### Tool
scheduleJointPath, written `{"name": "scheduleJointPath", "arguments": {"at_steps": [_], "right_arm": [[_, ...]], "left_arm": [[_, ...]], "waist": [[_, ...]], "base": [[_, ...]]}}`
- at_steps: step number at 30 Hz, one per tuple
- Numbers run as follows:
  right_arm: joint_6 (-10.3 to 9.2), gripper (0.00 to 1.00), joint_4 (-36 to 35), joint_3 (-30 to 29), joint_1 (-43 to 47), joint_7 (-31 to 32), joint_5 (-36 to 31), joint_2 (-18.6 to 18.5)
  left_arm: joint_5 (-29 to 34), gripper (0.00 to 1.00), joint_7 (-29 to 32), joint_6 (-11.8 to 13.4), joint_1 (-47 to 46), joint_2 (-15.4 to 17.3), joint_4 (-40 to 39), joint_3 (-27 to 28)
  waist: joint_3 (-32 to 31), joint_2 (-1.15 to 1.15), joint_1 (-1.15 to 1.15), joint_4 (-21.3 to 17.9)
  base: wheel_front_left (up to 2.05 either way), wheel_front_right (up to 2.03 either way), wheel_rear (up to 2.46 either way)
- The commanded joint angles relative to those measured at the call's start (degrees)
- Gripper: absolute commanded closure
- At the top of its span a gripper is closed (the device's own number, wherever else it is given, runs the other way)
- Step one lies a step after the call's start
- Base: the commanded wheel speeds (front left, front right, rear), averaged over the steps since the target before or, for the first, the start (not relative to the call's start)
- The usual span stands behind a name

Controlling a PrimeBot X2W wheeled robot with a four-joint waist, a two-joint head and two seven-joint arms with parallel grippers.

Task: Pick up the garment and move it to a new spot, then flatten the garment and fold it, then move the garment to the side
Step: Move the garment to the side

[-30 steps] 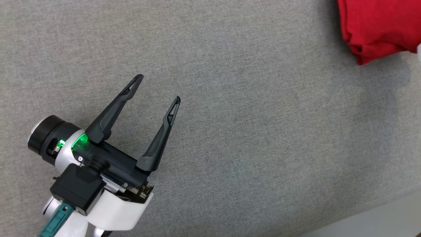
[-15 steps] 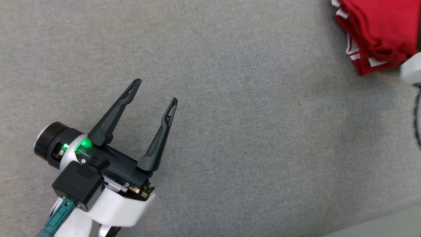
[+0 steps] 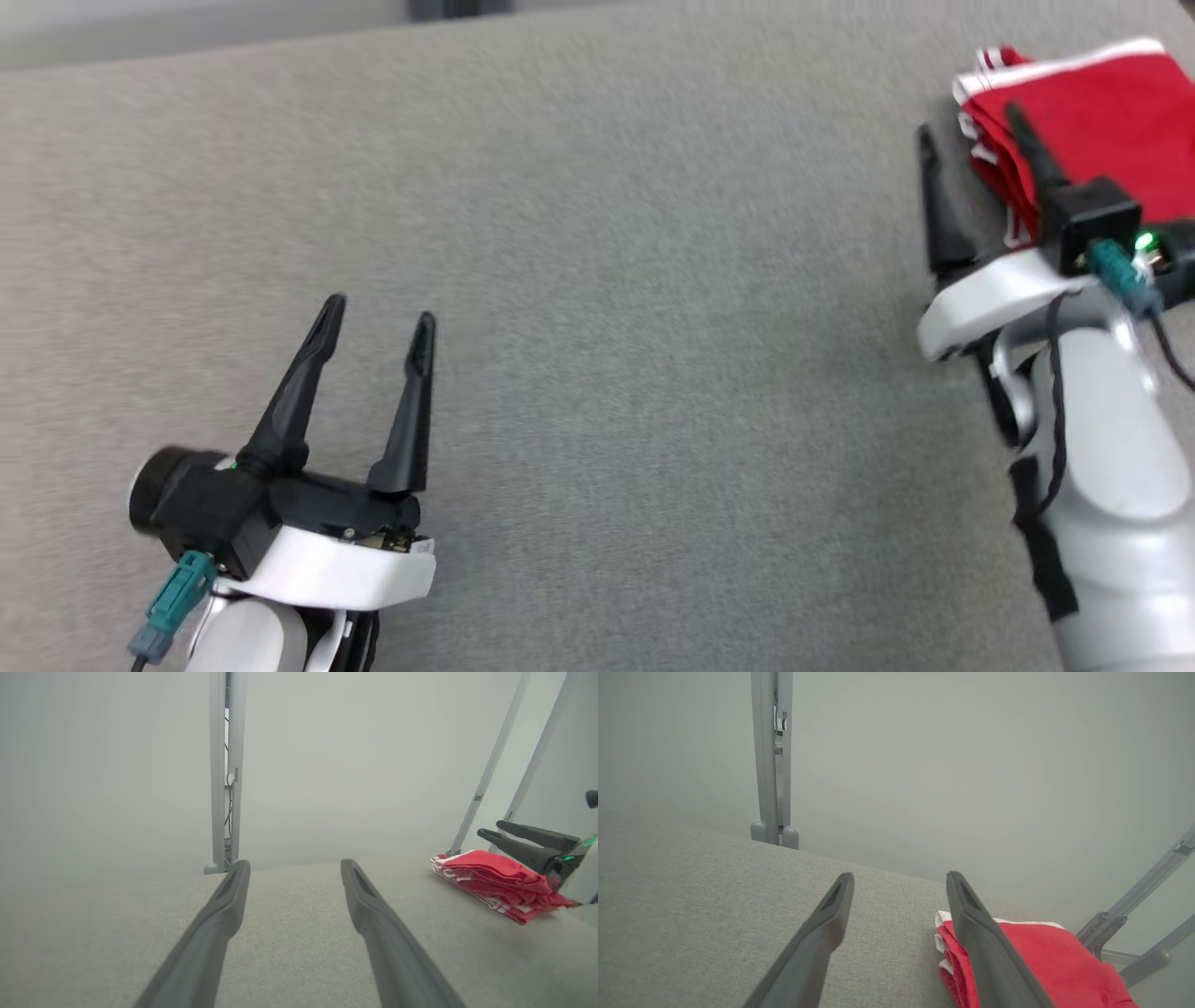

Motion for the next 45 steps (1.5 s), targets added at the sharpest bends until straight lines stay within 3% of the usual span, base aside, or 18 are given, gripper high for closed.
{"name": "scheduleJointPath", "arguments": {"at_steps": [1, 7, 19, 32, 45], "right_arm": [[-0.02, 0.00, -1.41, 2.16, 2.68, -0.41, 4.08, -0.60], [-0.02, 0.00, -7.13, 7.67, 11.23, -0.43, 15.53, -0.54], [-0.02, 0.00, -22.30, 9.89, 29.44, -0.38, 19.52, -0.53], [-0.02, 0.00, -29.29, 6.61, 43.87, -0.40, 22.01, -0.46], [-0.02, 0.00, -28.51, 5.23, 46.49, -0.40, 23.68, -0.45]], "left_arm": [[-0.76, 0.00, -0.60, 0.72, 0.80, -0.45, 1.58, 0.74], [-3.10, 0.00, -2.14, 2.31, 2.91, -2.80, 6.05, 2.31], [-0.09, 0.00, -3.10, 3.74, 7.97, -4.02, 10.17, 5.49], [3.14, 0.00, -3.14, -1.51, 15.05, -6.11, 12.64, 10.83], [3.97, 0.00, -3.13, -1.89, 16.82, -6.36, 14.43, 12.35]], "waist": [[-4.06, 0.00, 0.00, 3.41], [-9.27, 0.00, 0.00, 6.45], [-16.47, 0.00, 0.00, 8.87], [-22.25, 0.00, 0.00, 8.98], [-23.69, 0.00, 0.00, 8.09]], "base": [[0.00, 0.00, 0.00], [0.00, 0.00, 0.00], [0.00, 0.00, 0.00], [0.00, 0.00, 0.00], [0.00, 0.00, 0.00]]}}
